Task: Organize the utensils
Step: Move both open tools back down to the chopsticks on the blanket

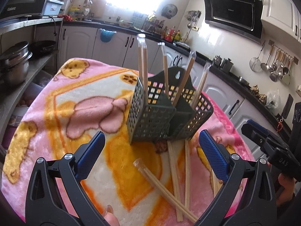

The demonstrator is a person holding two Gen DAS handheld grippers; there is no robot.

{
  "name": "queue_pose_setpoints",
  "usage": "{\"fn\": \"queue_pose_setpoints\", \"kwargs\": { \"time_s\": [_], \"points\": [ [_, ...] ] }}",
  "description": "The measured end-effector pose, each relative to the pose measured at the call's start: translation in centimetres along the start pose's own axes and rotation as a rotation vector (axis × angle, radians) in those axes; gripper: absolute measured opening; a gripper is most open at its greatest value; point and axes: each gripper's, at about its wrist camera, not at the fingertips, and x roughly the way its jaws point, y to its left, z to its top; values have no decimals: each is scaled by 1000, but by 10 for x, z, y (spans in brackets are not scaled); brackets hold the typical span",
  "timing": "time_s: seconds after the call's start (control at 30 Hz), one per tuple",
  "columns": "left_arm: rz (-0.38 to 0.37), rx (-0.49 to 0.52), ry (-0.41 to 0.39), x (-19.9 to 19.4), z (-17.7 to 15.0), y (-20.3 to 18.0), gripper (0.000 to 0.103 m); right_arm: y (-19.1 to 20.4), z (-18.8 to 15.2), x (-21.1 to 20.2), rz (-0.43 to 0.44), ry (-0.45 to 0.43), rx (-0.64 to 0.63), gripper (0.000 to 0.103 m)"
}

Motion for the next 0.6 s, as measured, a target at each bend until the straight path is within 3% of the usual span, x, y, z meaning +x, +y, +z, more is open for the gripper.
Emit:
{"fn": "queue_pose_setpoints", "kwargs": {
  "time_s": [0.6],
  "points": [
    [-11, -12, 171, 41, -33, 6, 92, -13, -20, 24, -19, 114, 23, 79]
  ]
}}
